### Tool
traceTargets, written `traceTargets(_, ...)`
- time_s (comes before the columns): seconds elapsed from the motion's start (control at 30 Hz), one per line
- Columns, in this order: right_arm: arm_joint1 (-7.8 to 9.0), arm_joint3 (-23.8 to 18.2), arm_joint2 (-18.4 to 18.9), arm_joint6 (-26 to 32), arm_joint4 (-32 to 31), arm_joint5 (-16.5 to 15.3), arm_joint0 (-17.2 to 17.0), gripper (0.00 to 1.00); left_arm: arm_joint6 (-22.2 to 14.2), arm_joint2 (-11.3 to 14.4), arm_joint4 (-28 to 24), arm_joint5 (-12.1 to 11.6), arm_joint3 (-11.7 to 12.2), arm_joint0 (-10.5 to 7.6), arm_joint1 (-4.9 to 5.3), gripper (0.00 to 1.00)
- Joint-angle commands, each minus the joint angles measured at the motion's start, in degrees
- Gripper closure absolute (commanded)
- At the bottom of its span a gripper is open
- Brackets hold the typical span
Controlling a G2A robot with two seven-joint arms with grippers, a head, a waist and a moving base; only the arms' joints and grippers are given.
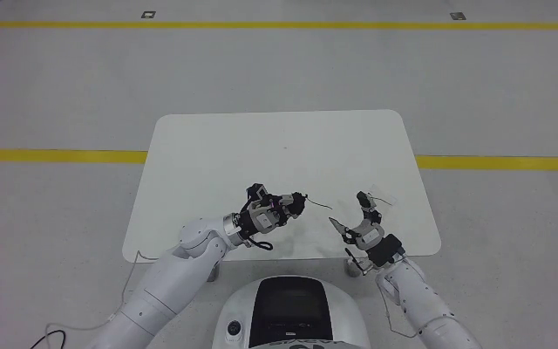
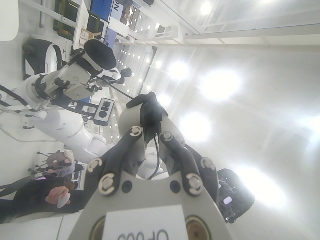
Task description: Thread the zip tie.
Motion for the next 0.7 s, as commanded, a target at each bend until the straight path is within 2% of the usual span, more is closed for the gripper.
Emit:
traceTargets(0.0, 0.08, -0.48, 0.44, 0.04, 3.67, -4.39, -0.65, 0.0, 0.23, 0.0, 0.1, -0.06, -0.06, 0.02, 0.0, 1.0)
traceTargets(0.03, 0.24, -0.51, 0.89, 0.0, 4.61, -6.41, -0.83, 0.0, 0.85, -0.06, 0.54, -0.34, -0.44, 0.14, 0.01, 1.0)
traceTargets(0.07, 0.37, -0.68, 0.91, 0.0, 5.63, -6.92, -1.2, 0.0, 1.06, -0.31, 1.22, -0.68, -0.77, 0.3, 0.1, 1.0)
traceTargets(0.17, 1.36, -1.59, -0.73, 1.05, 9.44, -6.92, -1.79, 0.0, 1.64, -1.74, 5.07, -1.73, -1.93, 1.38, 0.71, 1.0)
traceTargets(0.3, 3.88, -2.85, -2.91, 2.61, 14.48, -6.92, -1.7, 0.0, 1.82, -4.83, 8.79, -2.47, -4.01, 3.58, 1.76, 1.0)
traceTargets(0.43, 6.49, -4.46, -6.03, 5.19, 18.84, -6.92, -1.16, 0.0, 1.92, -8.14, 9.71, -2.19, -6.26, 5.71, 2.63, 1.0)
traceTargets(0.53, 6.7, -4.61, -6.27, 5.43, 19.16, -6.92, -1.03, 0.0, 1.71, -9.86, 10.23, -2.42, -8.13, 7.12, 3.09, 1.0)
traceTargets(0.67, 6.7, -4.61, -6.27, 5.43, 19.16, -6.92, -1.03, 0.0, 1.63, -9.95, 10.53, -2.55, -8.34, 7.23, 3.13, 1.0)
